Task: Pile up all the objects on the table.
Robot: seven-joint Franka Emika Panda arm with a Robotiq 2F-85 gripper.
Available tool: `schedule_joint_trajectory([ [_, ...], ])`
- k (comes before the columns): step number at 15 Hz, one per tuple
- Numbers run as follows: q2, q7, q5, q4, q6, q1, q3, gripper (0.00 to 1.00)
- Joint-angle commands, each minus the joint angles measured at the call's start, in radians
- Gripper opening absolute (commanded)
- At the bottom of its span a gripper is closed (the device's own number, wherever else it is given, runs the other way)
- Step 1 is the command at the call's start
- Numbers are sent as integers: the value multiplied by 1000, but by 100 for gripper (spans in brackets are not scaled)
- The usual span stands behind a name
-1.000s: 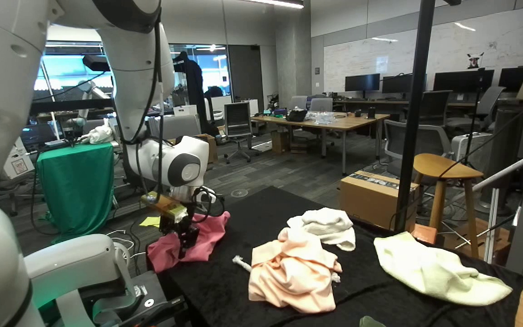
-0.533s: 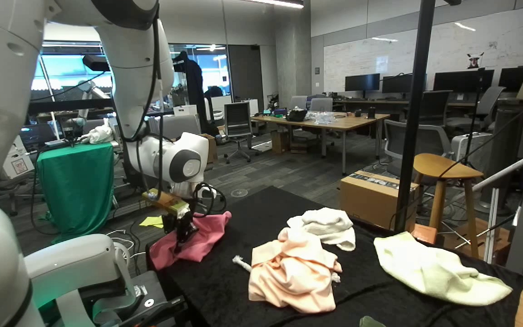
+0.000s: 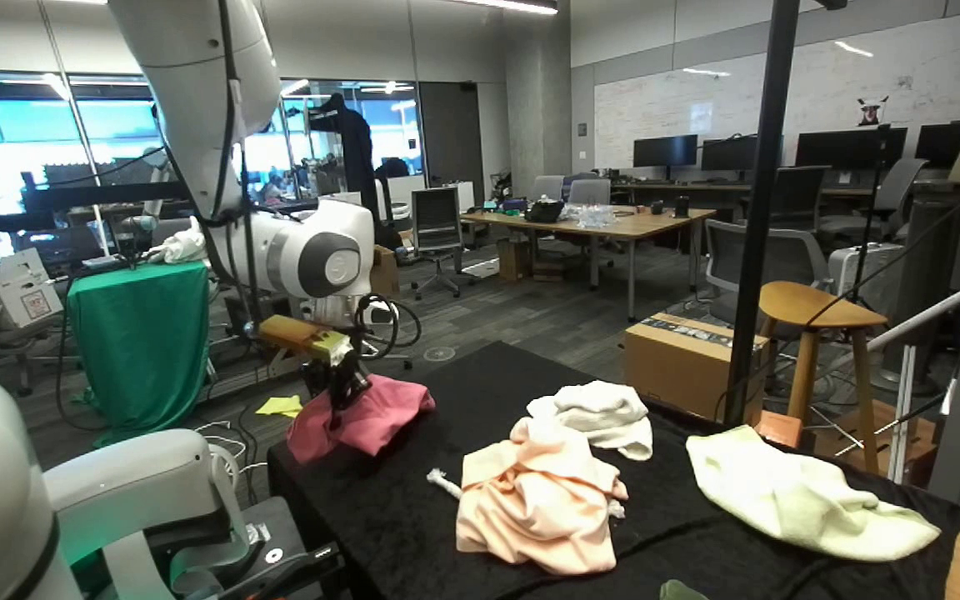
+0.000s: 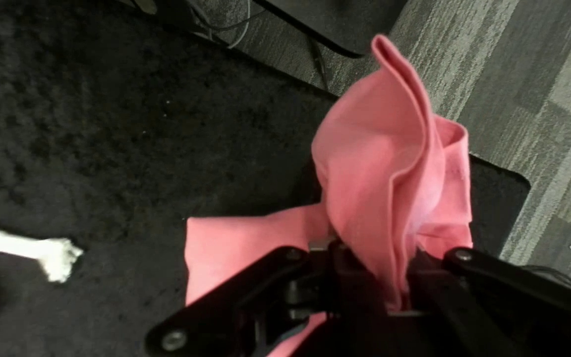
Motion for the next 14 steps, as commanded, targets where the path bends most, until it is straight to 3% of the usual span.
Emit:
schedule_joint_trajectory([
  [1,-223,-34,0,-130,10,-31,2,7],
  [9,-584,-47,-36,-296,26,-123,-113,7],
  [14,-652,30,-194,-289,24,-270,-140,7],
])
